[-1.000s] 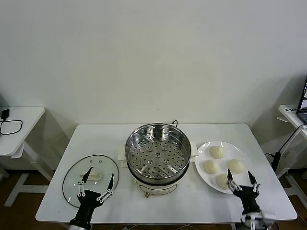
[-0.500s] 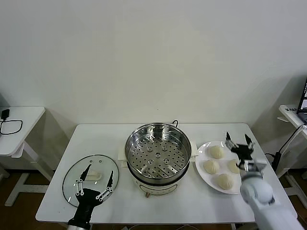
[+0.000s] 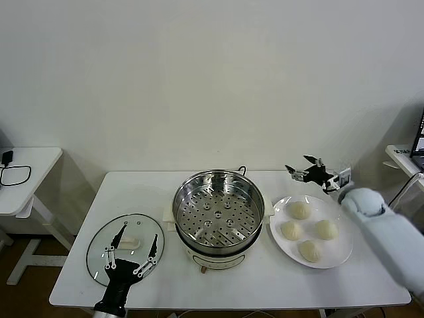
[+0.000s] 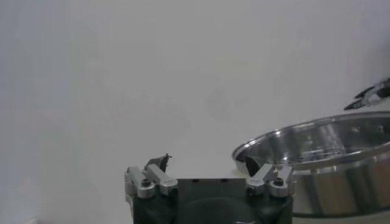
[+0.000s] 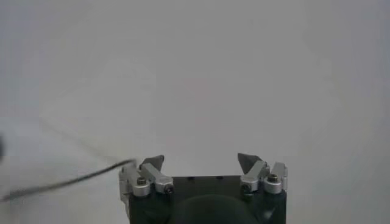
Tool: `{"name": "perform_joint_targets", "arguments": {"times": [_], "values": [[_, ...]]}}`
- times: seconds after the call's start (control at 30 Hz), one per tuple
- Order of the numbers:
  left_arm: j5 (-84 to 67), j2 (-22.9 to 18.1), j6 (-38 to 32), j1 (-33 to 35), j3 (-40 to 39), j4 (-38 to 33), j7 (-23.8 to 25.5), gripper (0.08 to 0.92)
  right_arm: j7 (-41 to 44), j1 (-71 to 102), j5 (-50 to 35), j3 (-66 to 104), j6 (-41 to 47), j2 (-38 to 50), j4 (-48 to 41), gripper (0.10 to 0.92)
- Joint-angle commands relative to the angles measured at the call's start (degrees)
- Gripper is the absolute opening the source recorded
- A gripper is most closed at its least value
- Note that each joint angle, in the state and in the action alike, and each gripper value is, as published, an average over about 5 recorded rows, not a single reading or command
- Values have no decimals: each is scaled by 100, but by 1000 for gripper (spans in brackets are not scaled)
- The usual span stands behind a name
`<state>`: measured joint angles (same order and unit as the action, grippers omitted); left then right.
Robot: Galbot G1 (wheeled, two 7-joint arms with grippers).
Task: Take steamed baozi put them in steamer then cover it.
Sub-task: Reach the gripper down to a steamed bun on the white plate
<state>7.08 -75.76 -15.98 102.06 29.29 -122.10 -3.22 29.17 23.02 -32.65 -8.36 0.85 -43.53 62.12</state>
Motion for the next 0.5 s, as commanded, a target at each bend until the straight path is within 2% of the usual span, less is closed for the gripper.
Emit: {"name": "perform_joint_targets", "arguments": {"times": [0.03, 0.27, 0.5], "values": [[2, -20, 14, 21, 1, -77, -2, 823, 4025, -2261, 1858, -1778, -525, 144, -1904, 823], [1, -42, 11, 43, 28, -101, -21, 823, 4946, -2858, 3559, -2194, -773, -439, -2283, 823], [-1, -60, -7, 73, 30, -102, -49, 823, 5130, -3021, 4644, -2431, -1132, -884, -2467, 823]]}}
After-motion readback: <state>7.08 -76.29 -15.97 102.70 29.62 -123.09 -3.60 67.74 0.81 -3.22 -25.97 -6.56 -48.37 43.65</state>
